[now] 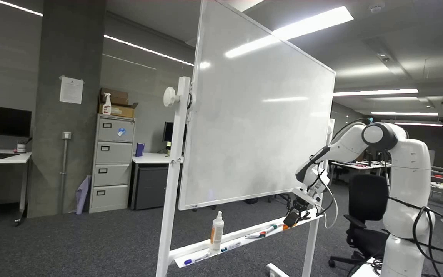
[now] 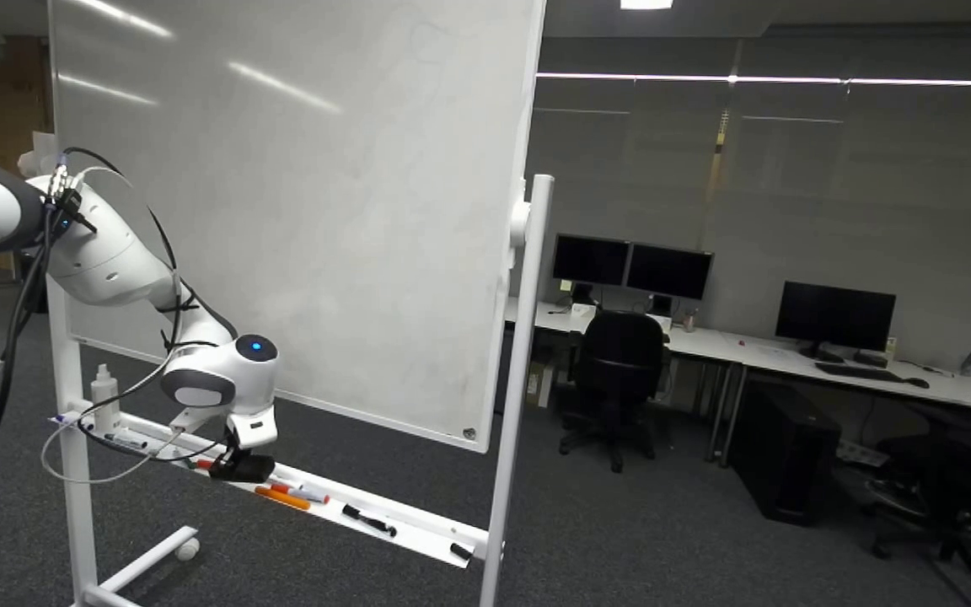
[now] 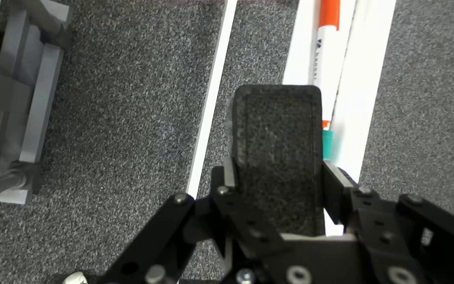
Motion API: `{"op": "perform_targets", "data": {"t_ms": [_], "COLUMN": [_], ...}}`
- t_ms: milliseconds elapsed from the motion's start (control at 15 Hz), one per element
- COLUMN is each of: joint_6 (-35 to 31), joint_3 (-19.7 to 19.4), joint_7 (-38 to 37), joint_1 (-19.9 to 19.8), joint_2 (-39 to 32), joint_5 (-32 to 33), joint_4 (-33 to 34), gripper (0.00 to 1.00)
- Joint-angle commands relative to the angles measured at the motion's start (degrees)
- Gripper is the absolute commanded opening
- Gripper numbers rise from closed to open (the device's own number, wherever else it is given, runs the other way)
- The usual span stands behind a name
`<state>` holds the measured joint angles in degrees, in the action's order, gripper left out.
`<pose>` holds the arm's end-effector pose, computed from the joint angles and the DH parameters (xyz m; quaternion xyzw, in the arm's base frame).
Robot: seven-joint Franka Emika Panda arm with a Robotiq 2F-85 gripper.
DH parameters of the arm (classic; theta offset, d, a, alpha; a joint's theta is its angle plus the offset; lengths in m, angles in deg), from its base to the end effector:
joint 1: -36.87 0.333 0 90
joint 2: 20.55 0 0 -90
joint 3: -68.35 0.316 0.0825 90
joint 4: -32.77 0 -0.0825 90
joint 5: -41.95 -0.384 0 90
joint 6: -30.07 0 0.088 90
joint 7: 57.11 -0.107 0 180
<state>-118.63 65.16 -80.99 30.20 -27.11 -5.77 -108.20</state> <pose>0.4690 -0.0966 0.2494 -0.7762 0.5941 0.0153 0.2105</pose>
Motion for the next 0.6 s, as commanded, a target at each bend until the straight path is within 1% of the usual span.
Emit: {"op": "perform_targets", "data": {"t_ms": [0,133,200,333,400,467,533], "joint_6": [4.2,5.5,3.3,3.9,3.9,3.2,2.9], "joint_3": [-0.6,-1.3,-1.0,-1.1,-1.1,-1.2,-1.2], "joint_7": [1.9,0.2,0.2,0.2,0.2,-1.2,-1.5], "joint_1": [-0.1,0.2,0.7,0.7,0.7,0.9,0.9], "joint_2": [1.5,1.3,0.2,0.2,0.2,0.1,-0.5], "joint_5": [-5.5,-2.4,-2.9,-2.8,-2.8,-2.0,-2.4], "joint_4": [1.5,1.6,1.4,1.4,1.4,1.3,1.6], "gripper": [0.30,0.30,0.55,0.55,0.30,0.30,0.30]}}
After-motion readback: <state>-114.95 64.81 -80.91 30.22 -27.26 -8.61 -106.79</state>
